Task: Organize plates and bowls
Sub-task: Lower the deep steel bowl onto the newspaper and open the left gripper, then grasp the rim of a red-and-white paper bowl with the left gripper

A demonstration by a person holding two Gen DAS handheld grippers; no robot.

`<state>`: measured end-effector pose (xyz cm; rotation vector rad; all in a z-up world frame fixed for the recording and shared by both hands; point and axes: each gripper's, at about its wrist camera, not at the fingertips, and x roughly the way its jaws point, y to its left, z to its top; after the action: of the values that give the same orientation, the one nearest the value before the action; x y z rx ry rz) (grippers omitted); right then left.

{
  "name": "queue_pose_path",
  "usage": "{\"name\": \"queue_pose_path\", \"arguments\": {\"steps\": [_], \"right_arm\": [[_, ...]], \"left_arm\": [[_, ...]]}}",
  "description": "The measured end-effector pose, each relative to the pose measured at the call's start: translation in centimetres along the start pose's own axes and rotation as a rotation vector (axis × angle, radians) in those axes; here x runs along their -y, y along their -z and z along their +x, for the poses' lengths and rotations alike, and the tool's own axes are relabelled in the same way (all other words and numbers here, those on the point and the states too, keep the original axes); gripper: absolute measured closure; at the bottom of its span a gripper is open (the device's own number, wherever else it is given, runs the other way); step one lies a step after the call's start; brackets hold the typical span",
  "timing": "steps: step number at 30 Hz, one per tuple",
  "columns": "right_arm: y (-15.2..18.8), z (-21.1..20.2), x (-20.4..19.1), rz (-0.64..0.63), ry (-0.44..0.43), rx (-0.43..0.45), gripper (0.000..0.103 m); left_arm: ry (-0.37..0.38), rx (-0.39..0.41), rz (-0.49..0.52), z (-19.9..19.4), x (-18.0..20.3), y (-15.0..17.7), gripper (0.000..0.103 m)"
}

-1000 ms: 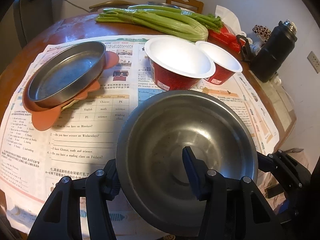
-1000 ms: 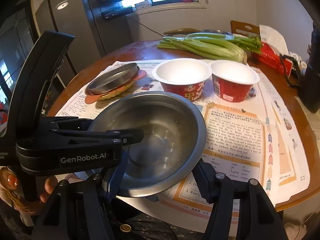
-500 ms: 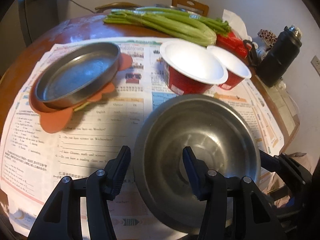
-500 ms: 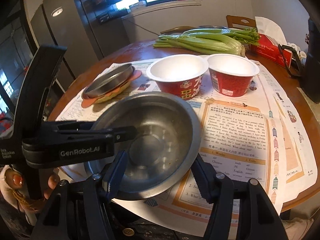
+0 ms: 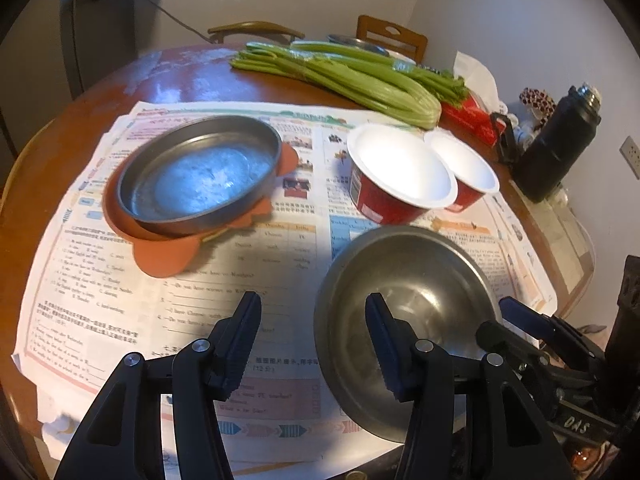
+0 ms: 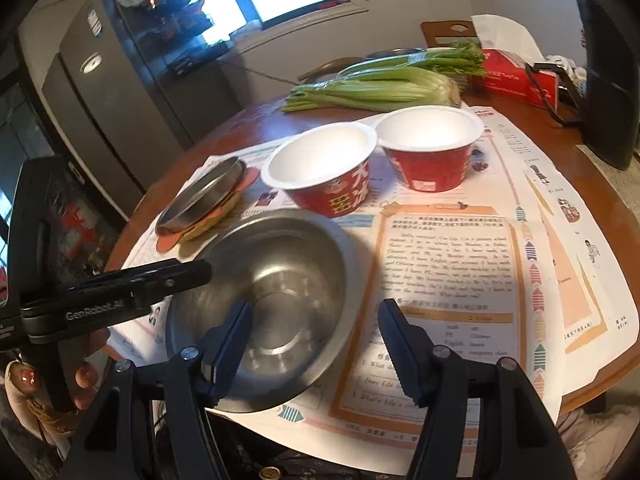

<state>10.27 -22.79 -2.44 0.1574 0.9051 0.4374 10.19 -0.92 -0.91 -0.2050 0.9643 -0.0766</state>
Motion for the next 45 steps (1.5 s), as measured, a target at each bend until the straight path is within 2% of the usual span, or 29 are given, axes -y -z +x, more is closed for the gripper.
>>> {"name": "queue_pose_path", "arguments": {"steps": [11,14,26,34,42,45], "right_arm": [[-1.0,-2.8,1.1,0.057,0.013,0.101,0.038],[-1.4,-3.2,1.2,0.068,-0.006,0.105,0.038],[-4.1,-2.9,0.7,0.045,0.061,0.131,0.038],[-5.3,-1.4,-0.5,-0.001,0.090,0.117,0.038],[-6.5,1.0,-0.1,0.029,0.089,0.067,0.038],[-7.2,2.0,0.1,0.031,0.088,0.046,0.038]], "left_arm": [[0.006,0.062,-0.009,-1.9,-0.5,-1.6,0.047],[0.018,0.079,-0.002,-2.0,-0.2,-2.5,0.047],[0.058,0.087,0.075,-0.2,2.5,-4.8,0.047],[0.067,0.084,0.094,1.1,3.1,-6.6,0.047],[0.067,0.082,0.098,2.8,3.3,-8.9,0.047],[0.085,0.055,0.101,4.0,3.5,-9.1,0.047]]}}
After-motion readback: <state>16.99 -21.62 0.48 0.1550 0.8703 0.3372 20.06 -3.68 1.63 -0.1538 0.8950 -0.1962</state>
